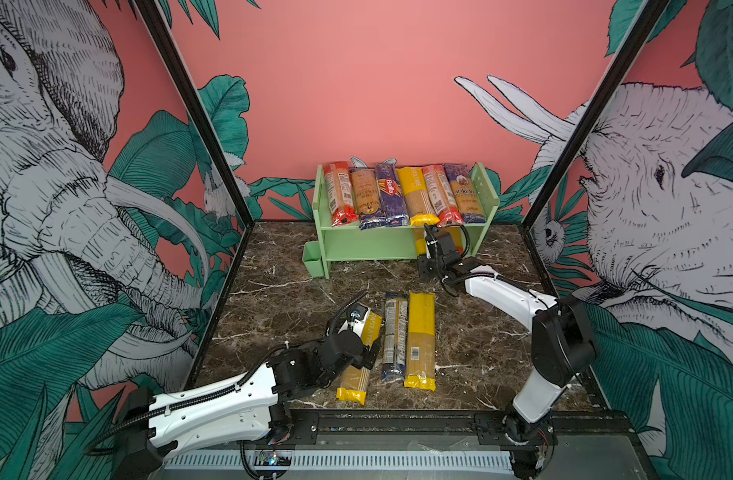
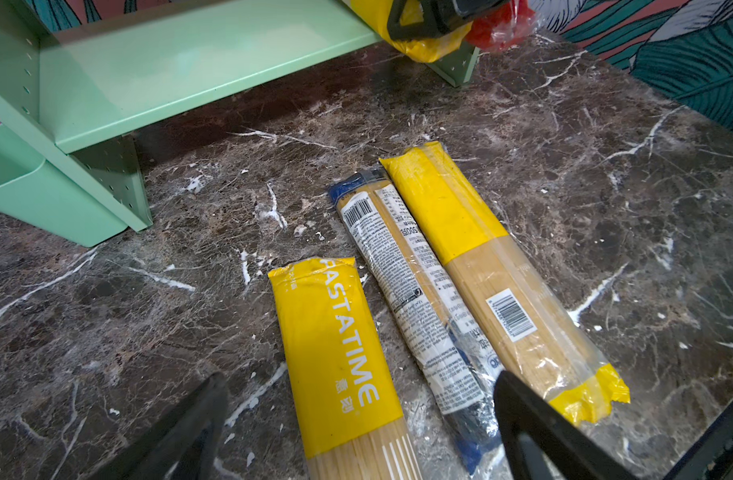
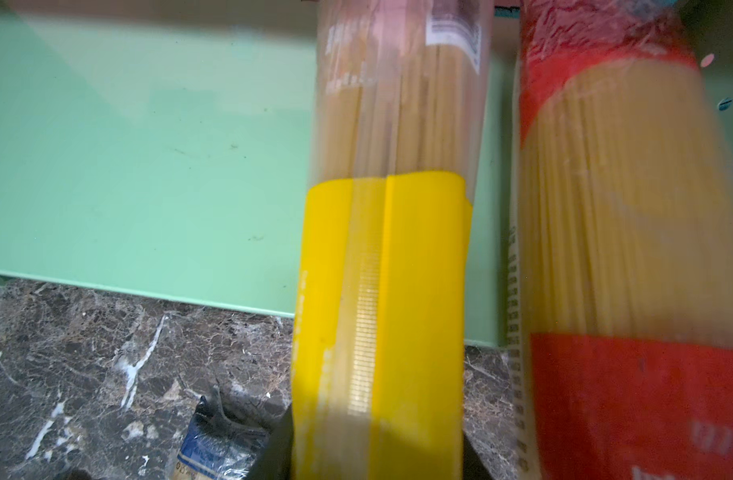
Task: Place and organize the pasta boxes and bags onto the shelf
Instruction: 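Carry the yellow-brown pack with the right gripper to the shelf front, then lower the yellow-brown pack upright beside the red-yellow pack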
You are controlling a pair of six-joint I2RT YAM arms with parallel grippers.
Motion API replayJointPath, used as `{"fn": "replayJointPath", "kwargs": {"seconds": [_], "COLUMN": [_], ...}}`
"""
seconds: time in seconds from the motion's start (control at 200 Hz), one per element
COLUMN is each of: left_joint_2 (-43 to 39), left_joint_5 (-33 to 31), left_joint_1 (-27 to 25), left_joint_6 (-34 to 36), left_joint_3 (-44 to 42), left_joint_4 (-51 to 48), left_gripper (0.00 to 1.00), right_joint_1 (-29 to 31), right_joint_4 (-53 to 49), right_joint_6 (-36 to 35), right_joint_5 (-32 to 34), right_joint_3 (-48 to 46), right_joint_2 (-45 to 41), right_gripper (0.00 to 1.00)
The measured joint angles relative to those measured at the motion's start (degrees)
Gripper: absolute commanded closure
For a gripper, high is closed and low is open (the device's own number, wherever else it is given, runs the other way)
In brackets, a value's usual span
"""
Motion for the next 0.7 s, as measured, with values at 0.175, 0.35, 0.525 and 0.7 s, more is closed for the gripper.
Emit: {"fn": "replayJointPath", "kwargs": {"seconds": [0.175,0.35,0.525,0.7], "left_joint_2": [0.4,0.5,0.2,-1.4], "left_joint_5": [0.0,0.1,0.5,0.8], "left_joint_1": [0.0,0.0,0.0,0.0], "left_joint_6": [0.0,0.0,-0.8,-2.1], "left_joint_3": [0.2,0.7,0.7,0.7], "left_joint_4": [0.0,0.0,-0.1,-0.4], "left_gripper": [0.01,0.01,0.01,0.01], "right_joint_1": [-0.5,-0.5,-0.9,-1.1], "right_joint_4": [0.1,0.7,3.6,5.1], "right_joint_6": [0.0,0.5,0.6,1.2], "right_joint_5": [-0.8,-1.6,-1.9,-3.2], "right_joint_3": [0.3,0.0,-2.4,-4.0], "right_joint_2": [0.3,0.0,-3.3,-8.0], "right_gripper": [0.50,0.35,0.29,0.16]}}
